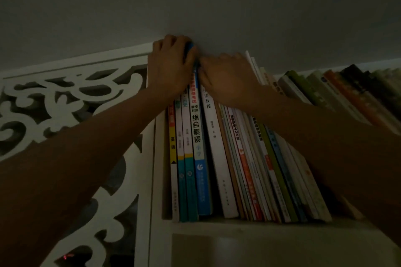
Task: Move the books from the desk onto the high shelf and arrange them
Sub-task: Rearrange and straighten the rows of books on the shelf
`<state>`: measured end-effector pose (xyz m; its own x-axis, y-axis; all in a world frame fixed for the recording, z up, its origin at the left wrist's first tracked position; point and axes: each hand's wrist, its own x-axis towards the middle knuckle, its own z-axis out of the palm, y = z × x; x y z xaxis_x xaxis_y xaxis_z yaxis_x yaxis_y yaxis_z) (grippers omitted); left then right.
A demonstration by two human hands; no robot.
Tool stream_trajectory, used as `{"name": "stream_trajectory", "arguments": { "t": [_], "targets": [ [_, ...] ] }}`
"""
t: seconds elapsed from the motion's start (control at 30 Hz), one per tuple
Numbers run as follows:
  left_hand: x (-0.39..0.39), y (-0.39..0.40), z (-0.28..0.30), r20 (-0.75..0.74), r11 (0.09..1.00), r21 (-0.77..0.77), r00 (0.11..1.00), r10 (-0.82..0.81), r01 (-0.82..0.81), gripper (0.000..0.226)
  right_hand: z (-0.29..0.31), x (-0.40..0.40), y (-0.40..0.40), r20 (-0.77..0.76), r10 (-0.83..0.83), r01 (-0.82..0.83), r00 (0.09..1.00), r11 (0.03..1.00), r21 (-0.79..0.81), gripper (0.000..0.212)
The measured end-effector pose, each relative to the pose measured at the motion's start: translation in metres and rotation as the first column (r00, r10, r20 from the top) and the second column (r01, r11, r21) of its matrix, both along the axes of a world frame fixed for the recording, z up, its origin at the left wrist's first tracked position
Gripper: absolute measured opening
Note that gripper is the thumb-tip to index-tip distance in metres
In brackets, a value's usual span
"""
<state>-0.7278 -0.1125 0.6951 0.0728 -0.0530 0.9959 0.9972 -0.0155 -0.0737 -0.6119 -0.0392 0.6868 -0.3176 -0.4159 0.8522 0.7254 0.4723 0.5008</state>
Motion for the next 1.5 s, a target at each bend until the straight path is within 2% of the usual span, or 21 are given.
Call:
{"name": "stream_trajectory", "arguments": {
  "t": [0.03, 0.1, 0.17, 0.37, 0.47, 0.57, 0.67, 0.73, 0.8, 0.87, 0.93, 1.1, 1.2, 1.27, 1.33, 1.4, 1.43, 1.5],
  "targets": [
    [0.0, 0.002, -0.001, -0.013, 1.0, 0.016, 1.0, -0.001, 0.002, 0.036, 0.001, 0.0, 0.0, 0.023, -0.037, 0.038, 0.999, 0.998, -0.046, 0.035],
    [-0.001, 0.003, -0.001, -0.024, 0.999, 0.044, 1.0, 0.004, -0.003, 0.034, 0.0, 0.003, -0.002, 0.028, -0.039, 0.039, 0.999, 0.999, -0.011, 0.046],
    [-0.001, 0.004, -0.001, -0.014, 0.999, 0.047, 1.0, 0.023, -0.023, 0.035, 0.001, 0.006, -0.003, 0.016, -0.042, 0.042, 0.999, 0.999, 0.011, 0.048],
    [-0.006, 0.011, -0.004, -0.078, 0.989, 0.126, 0.993, 0.086, -0.076, 0.039, 0.0, 0.003, -0.004, -0.019, -0.149, 0.149, 0.989, 0.989, 0.002, 0.036],
    [-0.005, 0.011, -0.013, -0.058, 0.982, 0.161, 0.992, 0.109, -0.098, 0.045, -0.006, 0.003, -0.007, 0.038, -0.15, 0.152, 0.988, 0.986, -0.074, 0.028],
    [0.009, 0.005, -0.044, 0.013, 0.995, 0.08, 0.998, 0.061, -0.062, 0.05, -0.029, 0.031, -0.018, -0.021, -0.023, 0.024, 1.0, 1.0, 0.017, 0.029],
    [0.034, -0.002, -0.11, -0.044, 0.995, -0.059, 0.996, 0.077, -0.08, 0.056, -0.08, 0.076, -0.026, -0.056, 0.081, -0.086, 0.995, 0.993, -0.086, 0.04],
    [0.056, -0.002, -0.151, -0.167, 0.979, -0.158, 0.981, 0.099, -0.126, 0.068, -0.113, 0.101, -0.024, -0.069, -0.024, 0.011, 0.997, 0.984, -0.18, 0.055],
    [0.069, 0.007, -0.174, -0.248, 0.953, -0.242, 0.962, 0.119, -0.18, 0.09, -0.134, 0.111, -0.014, -0.009, -0.16, 0.152, 0.987, 0.953, -0.262, 0.069],
    [0.069, 0.017, -0.179, -0.289, 0.935, -0.269, 0.946, 0.148, -0.229, 0.103, -0.145, 0.106, -0.004, 0.024, -0.238, 0.235, 0.971, 0.927, -0.293, 0.072],
    [0.064, 0.022, -0.176, -0.311, 0.919, -0.263, 0.928, 0.206, -0.292, 0.105, -0.15, 0.098, 0.002, 0.001, -0.236, 0.224, 0.972, 0.919, -0.325, 0.069],
    [0.05, 0.028, -0.171, -0.337, 0.91, -0.267, 0.915, 0.22, -0.317, 0.107, -0.155, 0.075, 0.01, -0.106, -0.194, 0.148, 0.975, 0.93, -0.337, 0.063],
    [0.045, 0.023, -0.169, -0.351, 0.887, -0.305, 0.907, 0.234, -0.347, 0.106, -0.155, 0.07, 0.008, -0.082, -0.216, 0.173, 0.973, 0.916, -0.361, 0.064],
    [0.042, 0.018, -0.168, -0.373, 0.882, -0.305, 0.897, 0.236, -0.359, 0.097, -0.148, 0.077, 0.0, -0.046, -0.236, 0.206, 0.971, 0.913, -0.351, 0.066],
    [0.041, 0.01, -0.162, -0.367, 0.906, -0.29, 0.91, 0.191, -0.307, 0.073, -0.125, 0.086, -0.015, -0.015, -0.136, 0.122, 0.991, 0.923, -0.365, 0.063],
    [0.041, 0.002, -0.147, -0.297, 0.947, -0.267, 0.95, 0.098, -0.181, 0.055, -0.086, 0.091, -0.028, -0.025, 0.044, -0.051, 0.999, 0.91, -0.413, 0.051],
    [0.042, -0.001, -0.138, -0.254, 0.96, -0.251, 0.965, 0.059, -0.125, 0.052, -0.062, 0.09, -0.03, -0.017, 0.107, -0.104, 0.994, 0.899, -0.426, 0.049],
    [0.043, -0.003, -0.124, -0.194, 0.975, -0.211, 0.981, 0.027, -0.069, 0.049, -0.016, 0.083, -0.027, 0.046, 0.153, -0.105, 0.987, 0.841, -0.531, 0.045]
  ]
}}
